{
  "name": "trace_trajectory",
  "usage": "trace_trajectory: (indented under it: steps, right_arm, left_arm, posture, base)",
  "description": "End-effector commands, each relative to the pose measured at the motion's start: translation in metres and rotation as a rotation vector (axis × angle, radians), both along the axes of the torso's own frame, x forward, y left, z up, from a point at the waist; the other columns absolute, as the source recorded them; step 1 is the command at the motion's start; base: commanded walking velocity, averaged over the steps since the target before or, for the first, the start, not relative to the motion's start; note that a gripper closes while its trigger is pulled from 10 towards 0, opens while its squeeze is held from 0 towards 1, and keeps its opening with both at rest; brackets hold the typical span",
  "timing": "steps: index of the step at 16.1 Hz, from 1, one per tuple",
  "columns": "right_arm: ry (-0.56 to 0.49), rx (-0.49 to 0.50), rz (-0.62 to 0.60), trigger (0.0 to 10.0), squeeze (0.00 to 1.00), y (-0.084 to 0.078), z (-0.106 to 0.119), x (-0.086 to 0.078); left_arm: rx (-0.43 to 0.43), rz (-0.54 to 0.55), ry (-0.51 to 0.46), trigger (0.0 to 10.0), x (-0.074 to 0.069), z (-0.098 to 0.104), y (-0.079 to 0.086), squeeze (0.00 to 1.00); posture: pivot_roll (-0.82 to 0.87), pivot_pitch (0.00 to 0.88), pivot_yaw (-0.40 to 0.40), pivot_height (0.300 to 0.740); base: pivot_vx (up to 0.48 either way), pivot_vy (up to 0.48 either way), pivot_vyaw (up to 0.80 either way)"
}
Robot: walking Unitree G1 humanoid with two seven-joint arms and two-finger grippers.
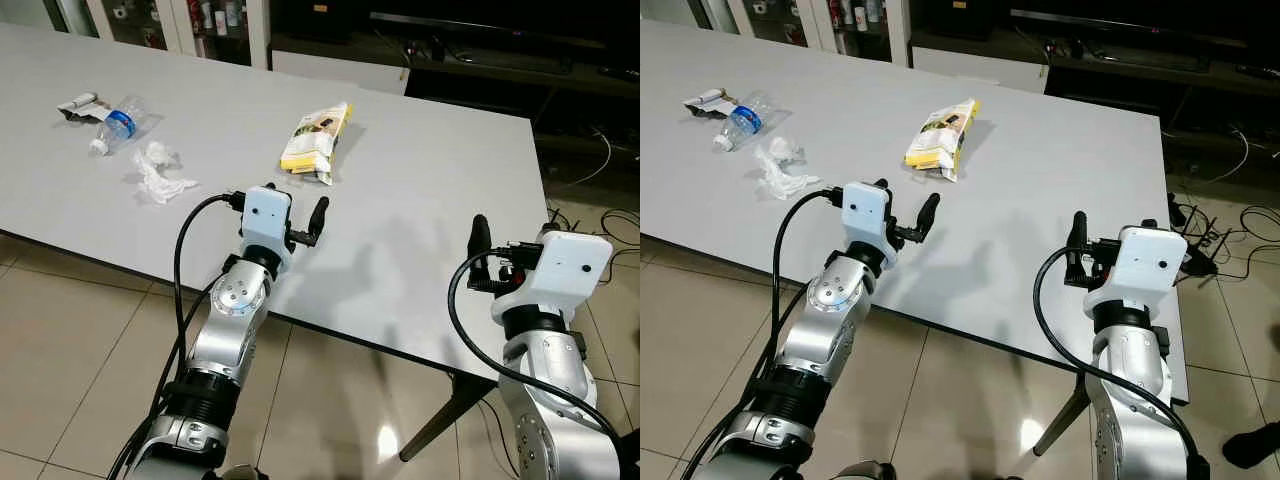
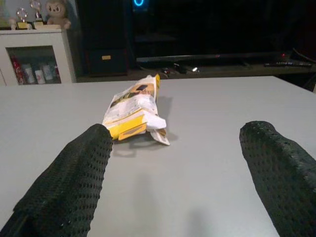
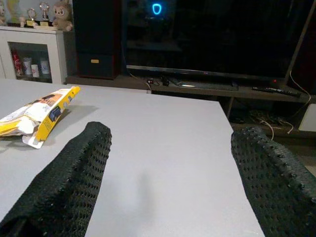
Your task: Picking trash to rubbish bin
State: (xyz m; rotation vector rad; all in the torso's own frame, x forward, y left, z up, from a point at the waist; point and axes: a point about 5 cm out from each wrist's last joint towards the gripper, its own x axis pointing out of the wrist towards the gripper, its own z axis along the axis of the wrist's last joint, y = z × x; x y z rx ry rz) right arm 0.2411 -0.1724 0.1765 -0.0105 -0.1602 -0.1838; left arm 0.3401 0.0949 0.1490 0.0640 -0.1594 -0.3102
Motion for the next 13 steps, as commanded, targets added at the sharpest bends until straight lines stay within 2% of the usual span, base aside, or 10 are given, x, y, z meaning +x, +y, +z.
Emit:
trace_trajectory:
  steps: [1, 5, 7, 9, 13]
  right_arm:
    - [-0.006, 0.0, -0.005, 10.0, 0.0, -0.002, 0.001, 0.0]
    - [0.004, 0.006, 0.011, 10.0, 0.0, 0.001, -0.002, 0.001]
    - [0.013, 0.014, 0.052, 10.0, 0.0, 0.008, -0.004, 0.001]
    - [0.02, 0.01, 0.086, 10.0, 0.0, 0.014, -0.005, 0.001]
    - [0.015, 0.011, 0.092, 10.0, 0.0, 0.016, -0.004, 0.001]
  left_arm:
    - [0.014, -0.001, -0.008, 10.0, 0.002, 0.002, -0.002, 0.0]
    - [0.028, 0.006, 0.008, 10.0, 0.006, 0.0, 0.0, 0.0]
    - [0.01, -0.004, 0.013, 10.0, 0.011, 0.002, 0.001, 0.0]
    - [0.01, -0.006, -0.009, 10.0, 0.017, 0.009, 0.001, 0.0]
    - [-0.007, -0.013, -0.039, 10.0, 0.024, 0.02, 0.001, 0.0]
  posture:
    - [0.08, 0.077, -0.041, 0.74]
    - [0.09, 0.079, -0.04, 0.74]
    - [0.09, 0.084, -0.041, 0.74]
    - [0.09, 0.086, -0.04, 0.74]
    - [0.08, 0.086, -0.033, 0.74]
  base:
    - [0.0, 0.0, 0.0]
    - [0.0, 0.0, 0.0]
    - [0.0, 0.0, 0.0]
    - [0.354, 0.0, 0.0]
    - [0.423, 0.0, 0.0]
